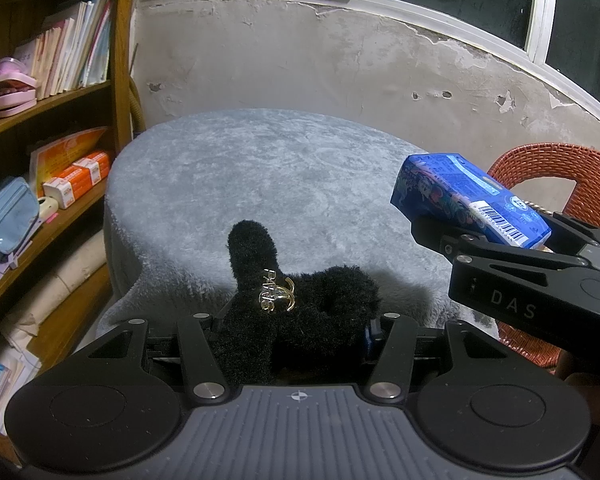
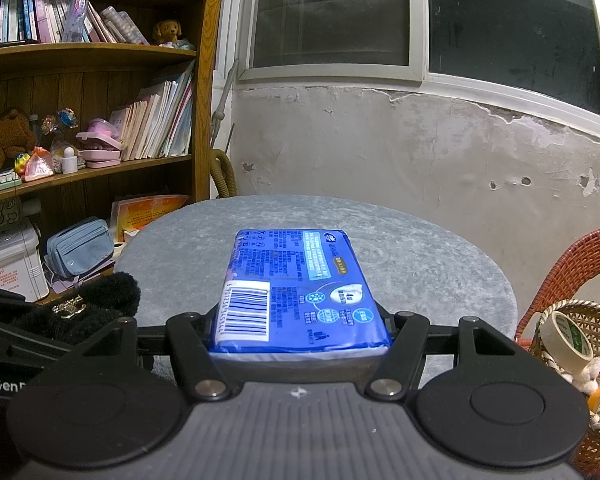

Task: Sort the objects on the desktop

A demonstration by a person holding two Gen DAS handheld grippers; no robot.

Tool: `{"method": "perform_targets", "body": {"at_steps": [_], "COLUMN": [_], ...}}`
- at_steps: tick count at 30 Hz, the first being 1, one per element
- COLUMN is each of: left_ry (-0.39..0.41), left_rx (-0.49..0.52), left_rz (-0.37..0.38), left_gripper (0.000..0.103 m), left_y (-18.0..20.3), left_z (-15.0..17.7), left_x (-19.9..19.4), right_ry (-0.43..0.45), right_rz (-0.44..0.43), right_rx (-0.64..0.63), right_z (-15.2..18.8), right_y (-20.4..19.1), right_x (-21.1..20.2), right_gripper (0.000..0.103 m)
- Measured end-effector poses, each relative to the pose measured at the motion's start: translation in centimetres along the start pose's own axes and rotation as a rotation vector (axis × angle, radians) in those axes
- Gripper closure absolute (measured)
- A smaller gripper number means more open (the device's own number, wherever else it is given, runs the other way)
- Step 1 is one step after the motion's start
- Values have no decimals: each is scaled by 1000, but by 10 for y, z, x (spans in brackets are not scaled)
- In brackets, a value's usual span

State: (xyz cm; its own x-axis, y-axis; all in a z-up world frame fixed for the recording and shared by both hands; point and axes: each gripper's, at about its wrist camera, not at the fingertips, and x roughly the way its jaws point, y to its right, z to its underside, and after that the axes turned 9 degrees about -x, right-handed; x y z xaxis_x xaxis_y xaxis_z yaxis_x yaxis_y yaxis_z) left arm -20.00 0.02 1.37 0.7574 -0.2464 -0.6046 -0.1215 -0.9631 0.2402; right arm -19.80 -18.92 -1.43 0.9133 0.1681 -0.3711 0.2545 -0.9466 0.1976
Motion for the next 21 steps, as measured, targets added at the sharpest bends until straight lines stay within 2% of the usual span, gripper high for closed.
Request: {"method": "perform_targets", "body": {"at_steps": [21], "left_ry": [0], "left_rx": [-1], "left_rz": [2], "left_gripper": [43], "left_y": [0], "left_z": [1], "left_x": [1], "right_ry": [1], "right_rz": [2], "right_rx": [4], "right_z": [0], "right_y": [7], "right_x": [-1], "right_gripper": [43]}}
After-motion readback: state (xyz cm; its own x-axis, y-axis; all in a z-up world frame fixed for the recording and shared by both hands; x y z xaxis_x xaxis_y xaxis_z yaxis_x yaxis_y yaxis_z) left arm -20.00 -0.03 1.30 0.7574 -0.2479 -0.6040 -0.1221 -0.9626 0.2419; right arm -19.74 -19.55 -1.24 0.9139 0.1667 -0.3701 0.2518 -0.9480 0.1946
